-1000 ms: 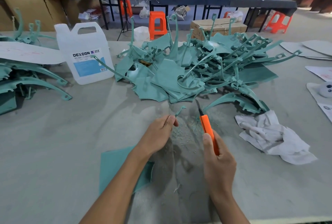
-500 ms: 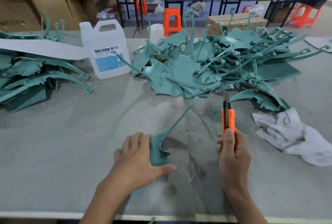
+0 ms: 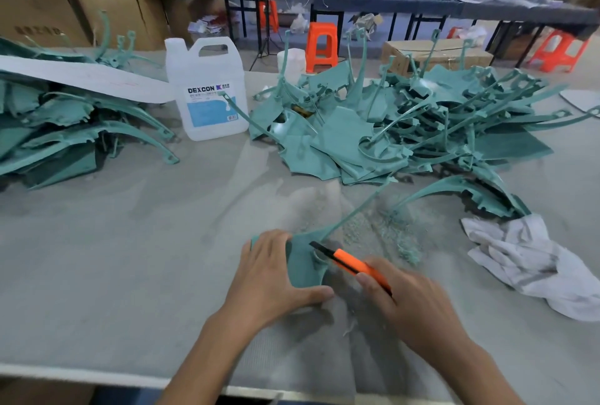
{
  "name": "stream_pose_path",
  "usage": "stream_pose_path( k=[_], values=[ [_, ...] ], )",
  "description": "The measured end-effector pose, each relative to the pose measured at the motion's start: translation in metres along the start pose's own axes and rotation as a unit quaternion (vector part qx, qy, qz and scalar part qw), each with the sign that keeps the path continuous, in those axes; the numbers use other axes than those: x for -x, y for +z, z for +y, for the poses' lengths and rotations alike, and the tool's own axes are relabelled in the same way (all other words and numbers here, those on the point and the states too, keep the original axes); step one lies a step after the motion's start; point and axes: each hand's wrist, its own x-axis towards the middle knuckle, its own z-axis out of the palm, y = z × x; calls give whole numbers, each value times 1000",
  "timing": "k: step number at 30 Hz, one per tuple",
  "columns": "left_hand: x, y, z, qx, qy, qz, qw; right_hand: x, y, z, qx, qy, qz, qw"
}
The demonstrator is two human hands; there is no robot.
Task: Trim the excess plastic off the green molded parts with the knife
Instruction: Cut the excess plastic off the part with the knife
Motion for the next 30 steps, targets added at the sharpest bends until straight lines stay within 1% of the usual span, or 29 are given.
stream_pose_path(
  k=[5, 9, 12, 14, 15, 18, 21, 24, 27, 28, 30],
  values=[
    [2, -1, 1, 29, -29, 2, 999, -10, -6, 1, 19, -30, -25, 999],
    [2, -1, 1, 37, -44, -8, 998, -12, -5, 0, 93, -40, 12, 995],
    [1, 0, 1, 29, -36, -6, 999, -9, -4, -4, 88, -70, 23, 993],
    [1, 0, 1, 29, -37, -6, 999, -12, -6, -2, 117, -64, 44, 990],
    [1, 0, 1, 30, -39, -7, 999, -14, -6, -2, 118, -59, 40, 990],
    [1, 1, 1, 28, -42, -9, 999, -15, -5, 2, 55, -67, 5, 996],
    [1, 1, 0, 24, -39, -12, 999, -15, -6, 7, 65, -60, 16, 996],
    [-2, 1, -2, 27, -30, -22, 999, -16, -9, 9, 22, -63, -24, 997],
    [-9, -1, -3, 44, -19, -44, 998, -20, -14, 12, 70, -51, -1, 996],
    [-11, -3, -3, 46, -15, -52, 997, -20, -15, 13, 77, -48, -3, 996],
    [-15, -6, -4, 42, -12, -70, 997, -19, -16, 12, 58, -54, -28, 996]
  ],
)
